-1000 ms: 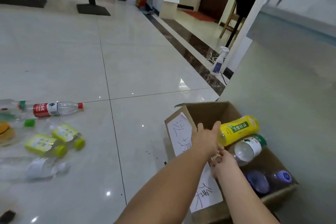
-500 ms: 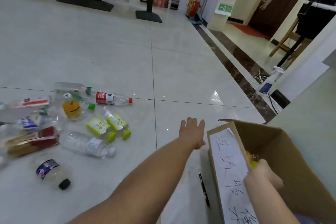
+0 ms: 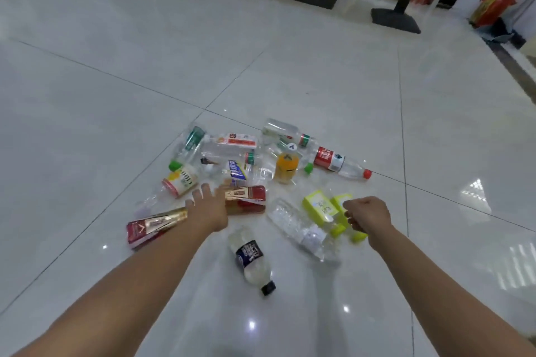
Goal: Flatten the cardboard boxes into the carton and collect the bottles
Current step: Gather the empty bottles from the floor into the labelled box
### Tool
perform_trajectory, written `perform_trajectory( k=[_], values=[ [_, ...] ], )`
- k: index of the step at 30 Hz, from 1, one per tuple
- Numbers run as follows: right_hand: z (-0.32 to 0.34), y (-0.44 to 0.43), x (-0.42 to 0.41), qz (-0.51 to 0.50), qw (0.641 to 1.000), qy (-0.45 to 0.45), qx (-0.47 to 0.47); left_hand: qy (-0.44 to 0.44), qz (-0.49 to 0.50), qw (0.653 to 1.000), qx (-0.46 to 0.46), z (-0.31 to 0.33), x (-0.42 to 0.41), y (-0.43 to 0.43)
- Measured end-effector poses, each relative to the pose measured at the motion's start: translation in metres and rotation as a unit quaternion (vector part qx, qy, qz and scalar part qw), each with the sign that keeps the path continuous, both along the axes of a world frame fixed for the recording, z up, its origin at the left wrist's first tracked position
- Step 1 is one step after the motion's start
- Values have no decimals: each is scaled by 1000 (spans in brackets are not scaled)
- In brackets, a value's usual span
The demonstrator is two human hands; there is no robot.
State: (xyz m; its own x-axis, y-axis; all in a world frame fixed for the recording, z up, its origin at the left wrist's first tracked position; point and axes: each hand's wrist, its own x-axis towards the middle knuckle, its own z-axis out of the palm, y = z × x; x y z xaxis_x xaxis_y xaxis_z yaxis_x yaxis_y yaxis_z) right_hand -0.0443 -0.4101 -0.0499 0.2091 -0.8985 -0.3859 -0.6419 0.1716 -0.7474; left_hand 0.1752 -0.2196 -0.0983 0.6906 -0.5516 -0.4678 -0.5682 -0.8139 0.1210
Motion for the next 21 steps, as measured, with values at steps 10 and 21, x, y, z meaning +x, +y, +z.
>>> perform_trajectory(
  k=[10, 21],
  values=[
    [-120, 21, -25, 255, 930, 260, -57, -132, -529, 827, -136, -88, -73, 17],
    [-143, 27, -20, 261, 884, 385, -50, -133, -567, 810, -68, -88, -62, 26]
  ],
)
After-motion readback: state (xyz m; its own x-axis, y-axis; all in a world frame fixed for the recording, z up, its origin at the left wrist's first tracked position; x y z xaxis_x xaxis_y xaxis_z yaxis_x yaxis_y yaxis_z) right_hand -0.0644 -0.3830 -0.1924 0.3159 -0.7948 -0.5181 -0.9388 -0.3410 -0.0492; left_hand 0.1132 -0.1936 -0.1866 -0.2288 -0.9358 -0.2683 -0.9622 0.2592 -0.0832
